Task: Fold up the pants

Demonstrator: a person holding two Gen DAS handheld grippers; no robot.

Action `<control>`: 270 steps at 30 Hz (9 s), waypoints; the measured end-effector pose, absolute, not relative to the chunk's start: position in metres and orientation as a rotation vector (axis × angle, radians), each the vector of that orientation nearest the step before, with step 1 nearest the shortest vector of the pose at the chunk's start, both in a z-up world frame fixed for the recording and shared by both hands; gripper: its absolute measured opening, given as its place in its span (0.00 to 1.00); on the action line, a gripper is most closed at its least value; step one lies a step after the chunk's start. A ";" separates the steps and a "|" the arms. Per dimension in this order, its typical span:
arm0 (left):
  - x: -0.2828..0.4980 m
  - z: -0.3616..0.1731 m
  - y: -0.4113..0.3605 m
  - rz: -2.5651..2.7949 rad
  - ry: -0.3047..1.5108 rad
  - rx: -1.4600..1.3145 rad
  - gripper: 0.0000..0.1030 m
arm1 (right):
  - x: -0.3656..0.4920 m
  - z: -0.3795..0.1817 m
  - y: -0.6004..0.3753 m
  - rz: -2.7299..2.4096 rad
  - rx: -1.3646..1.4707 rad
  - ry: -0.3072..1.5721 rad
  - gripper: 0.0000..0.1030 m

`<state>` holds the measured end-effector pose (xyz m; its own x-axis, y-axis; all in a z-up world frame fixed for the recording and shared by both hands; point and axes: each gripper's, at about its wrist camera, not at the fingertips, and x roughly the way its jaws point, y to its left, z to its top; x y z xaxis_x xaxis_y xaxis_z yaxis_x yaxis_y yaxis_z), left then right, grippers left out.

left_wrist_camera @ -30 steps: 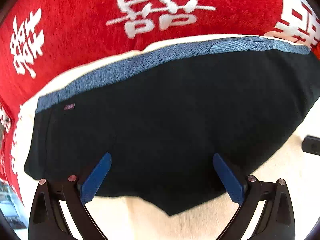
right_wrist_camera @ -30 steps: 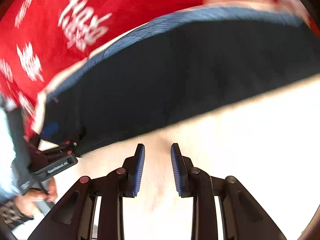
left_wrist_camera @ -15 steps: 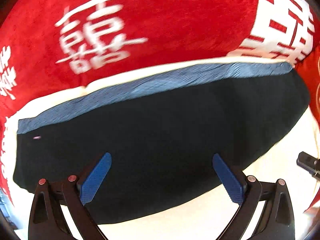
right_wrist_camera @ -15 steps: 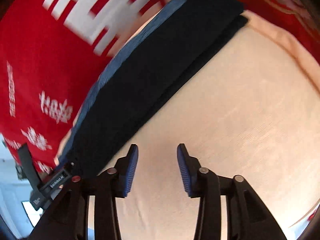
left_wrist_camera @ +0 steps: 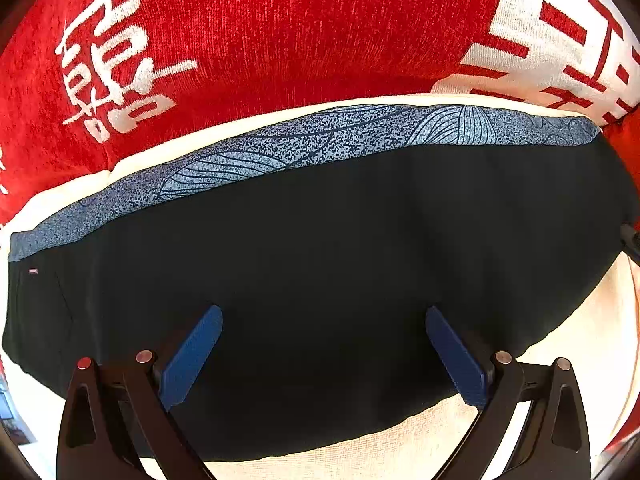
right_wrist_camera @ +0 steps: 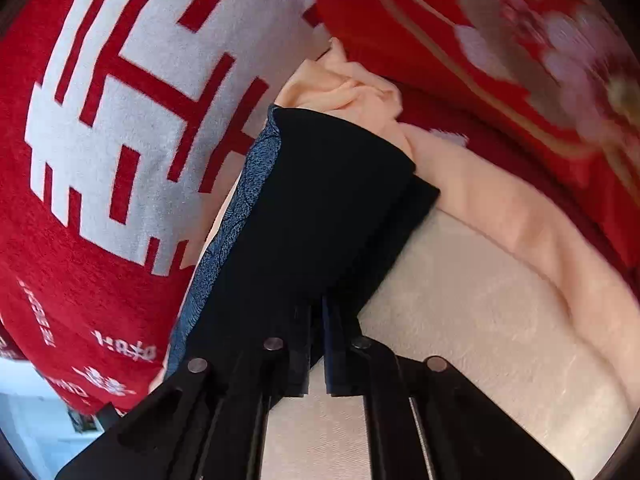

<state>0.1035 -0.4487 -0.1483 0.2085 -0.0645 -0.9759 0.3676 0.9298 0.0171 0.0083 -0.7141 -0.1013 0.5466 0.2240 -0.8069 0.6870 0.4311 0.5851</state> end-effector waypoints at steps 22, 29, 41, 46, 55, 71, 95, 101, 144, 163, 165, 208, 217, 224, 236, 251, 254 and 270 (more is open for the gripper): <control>0.109 -0.152 -0.484 -0.313 1.335 0.237 1.00 | -0.033 -0.128 -0.718 -0.214 1.256 0.806 0.48; 0.103 -0.155 -0.475 -0.310 1.322 0.235 1.00 | -0.017 -0.135 -0.724 -0.199 1.276 0.740 0.49; 0.120 -0.104 -0.502 -0.356 1.182 0.200 0.77 | 0.004 -0.126 -0.722 -0.081 1.401 0.691 0.14; 0.103 -0.160 -0.528 -0.383 1.182 0.179 0.82 | 0.020 -0.087 -0.704 -0.073 1.248 0.722 0.14; 0.108 -0.158 -0.511 -0.522 1.202 0.180 0.82 | 0.062 -0.009 -0.631 -0.014 0.862 0.806 0.14; 0.139 -0.124 -0.199 -0.111 1.271 0.195 0.83 | 0.134 -0.027 -0.354 -0.017 0.234 1.117 0.34; 0.155 -0.172 -0.179 -0.189 1.249 0.168 0.94 | 0.096 -0.119 -0.387 0.111 1.344 1.099 0.61; 0.150 -0.165 -0.177 -0.189 1.249 0.175 0.95 | 0.093 -0.137 -0.400 0.032 1.510 1.077 0.05; 0.143 -0.151 -0.310 -0.239 1.379 0.024 1.00 | 0.121 -0.086 -0.510 0.012 0.785 1.234 0.20; 0.079 -0.114 -0.223 -0.006 1.395 -0.173 1.00 | 0.128 -0.057 -0.447 0.192 0.501 1.343 0.21; 0.079 -0.112 -0.213 -0.021 1.379 -0.171 1.00 | 0.136 -0.054 -0.422 0.221 0.470 1.322 0.21; 0.103 -0.120 -0.013 -0.025 1.367 -0.335 1.00 | 0.141 -0.066 -0.257 0.090 0.064 1.485 0.54; 0.103 -0.121 0.042 0.066 1.291 -0.510 1.00 | 0.134 -0.062 -0.220 0.236 -0.041 1.455 0.54; 0.104 -0.141 0.076 -0.020 1.218 -0.727 1.00 | 0.136 -0.083 -0.213 0.271 -0.057 1.453 0.54; 0.123 -0.155 0.071 -0.137 1.133 -0.926 1.00 | 0.141 -0.088 -0.222 0.279 -0.007 1.446 0.55; 0.156 -0.141 0.030 0.091 1.240 -0.507 0.42 | 0.156 -0.070 -0.234 0.300 0.074 1.491 0.55; 0.152 -0.130 0.019 0.082 1.196 -0.365 0.37 | 0.181 -0.046 -0.240 0.326 0.139 1.465 0.57; 0.130 -0.107 -0.066 0.043 1.040 0.316 0.36 | 0.342 0.000 -0.050 0.731 -0.007 1.739 0.84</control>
<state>0.1301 -0.0658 -0.1074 0.5098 0.1837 -0.8404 0.1134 0.9540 0.2774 0.3421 -0.0497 -0.0003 -0.3106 0.3637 -0.8782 -0.3727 0.8033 0.4645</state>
